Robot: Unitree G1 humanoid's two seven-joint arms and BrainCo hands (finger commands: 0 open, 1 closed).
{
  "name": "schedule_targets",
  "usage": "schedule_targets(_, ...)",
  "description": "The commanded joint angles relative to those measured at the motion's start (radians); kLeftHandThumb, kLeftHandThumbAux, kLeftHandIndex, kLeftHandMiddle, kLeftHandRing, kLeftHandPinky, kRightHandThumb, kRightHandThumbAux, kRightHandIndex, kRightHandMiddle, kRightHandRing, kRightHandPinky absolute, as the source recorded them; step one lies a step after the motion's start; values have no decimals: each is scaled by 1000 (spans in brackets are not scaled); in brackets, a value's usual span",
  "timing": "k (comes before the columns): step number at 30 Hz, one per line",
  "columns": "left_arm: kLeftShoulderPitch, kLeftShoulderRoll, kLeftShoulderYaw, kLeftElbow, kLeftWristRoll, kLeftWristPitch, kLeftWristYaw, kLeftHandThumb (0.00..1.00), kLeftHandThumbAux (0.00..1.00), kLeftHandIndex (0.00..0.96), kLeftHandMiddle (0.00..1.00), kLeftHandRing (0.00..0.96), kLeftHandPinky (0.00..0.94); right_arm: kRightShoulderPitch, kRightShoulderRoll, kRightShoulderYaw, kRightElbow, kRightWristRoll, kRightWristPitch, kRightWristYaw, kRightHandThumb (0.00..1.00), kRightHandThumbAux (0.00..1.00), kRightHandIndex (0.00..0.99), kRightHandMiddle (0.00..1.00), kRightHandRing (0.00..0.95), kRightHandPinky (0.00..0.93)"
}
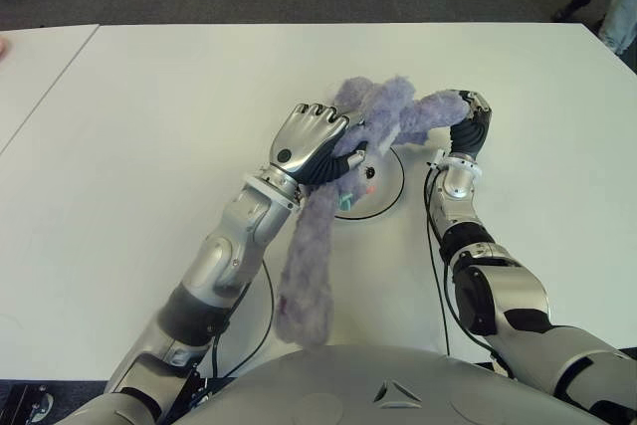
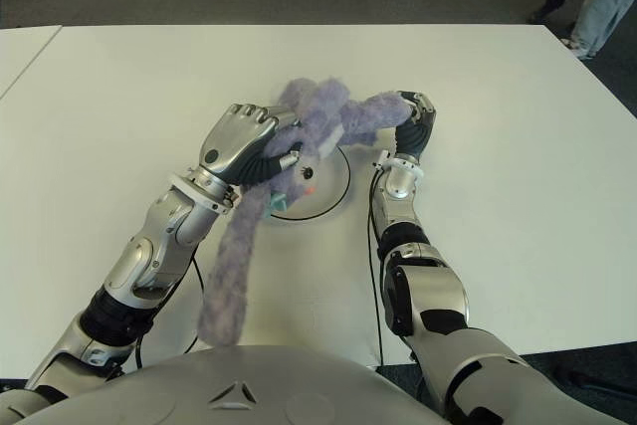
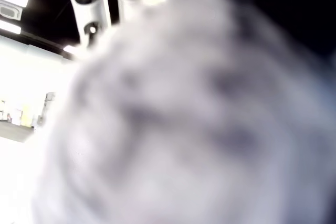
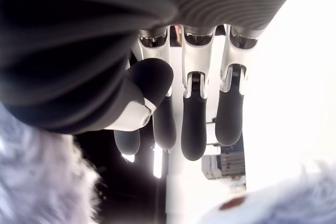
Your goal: Put the doll into the plate.
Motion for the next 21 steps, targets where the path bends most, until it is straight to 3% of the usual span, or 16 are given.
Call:
schedule_targets(1,53,8,2,-11,69,66,-66,231,501,259,517,569,578,366,122,52,210,-71,5,-15,1000,689,435,396,458,410)
schedule_targets(11,62,51,8,-61,65,100,-199,85,431,160,380,446,434,366,119,56,212,-72,10,-16,1000,688,434,402,451,419)
schedule_targets(19,52,110,62,-117,-148,53,-333,7,389,41,256,290,253,364,116,58,215,-71,15,-16,1000,692,433,390,479,371)
schedule_targets(21,48,122,84,-132,-232,49,-377,2,388,16,185,199,147,365,117,56,214,-66,12,-7,1000,692,433,386,478,371)
